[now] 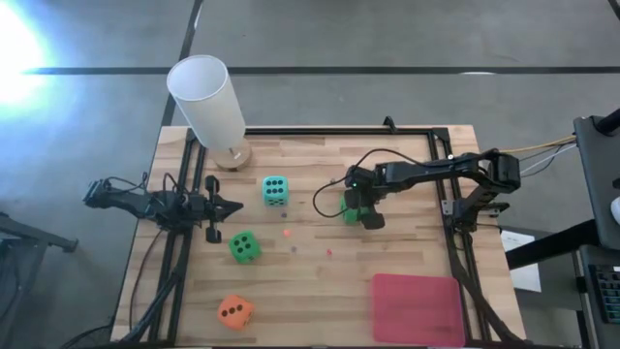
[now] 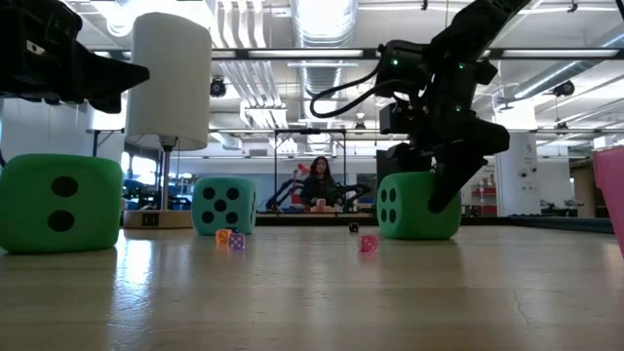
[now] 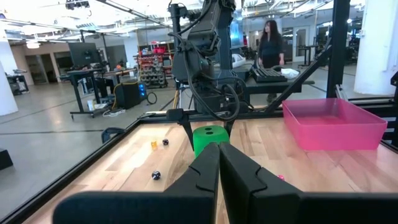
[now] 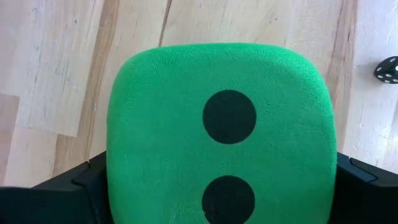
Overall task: Pick & Place Dice
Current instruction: Put the right large green die into the bin
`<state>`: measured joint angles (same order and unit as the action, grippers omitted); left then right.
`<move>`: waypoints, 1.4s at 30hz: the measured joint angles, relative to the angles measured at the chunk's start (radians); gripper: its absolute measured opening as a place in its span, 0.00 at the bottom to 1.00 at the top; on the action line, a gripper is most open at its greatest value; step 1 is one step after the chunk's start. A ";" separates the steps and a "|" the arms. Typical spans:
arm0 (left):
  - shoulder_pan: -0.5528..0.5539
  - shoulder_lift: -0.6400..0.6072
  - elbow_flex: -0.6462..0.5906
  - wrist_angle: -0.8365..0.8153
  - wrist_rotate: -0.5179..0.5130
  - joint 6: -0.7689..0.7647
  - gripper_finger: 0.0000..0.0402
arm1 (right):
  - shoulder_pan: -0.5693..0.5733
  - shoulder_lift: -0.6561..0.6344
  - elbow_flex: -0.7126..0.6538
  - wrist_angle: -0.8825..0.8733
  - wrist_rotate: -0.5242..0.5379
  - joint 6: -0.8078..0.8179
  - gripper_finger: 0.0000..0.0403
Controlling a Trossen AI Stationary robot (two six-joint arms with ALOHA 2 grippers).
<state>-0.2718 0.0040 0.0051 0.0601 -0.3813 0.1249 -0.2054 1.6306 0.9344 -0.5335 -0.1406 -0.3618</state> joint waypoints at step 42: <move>0.000 0.000 0.000 0.000 0.000 0.000 0.05 | 0.000 -0.001 -0.001 -0.011 0.007 0.014 0.89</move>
<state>-0.2722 0.0040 0.0052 0.0601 -0.3816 0.1249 -0.2054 1.6299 0.9337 -0.5442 -0.1333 -0.3473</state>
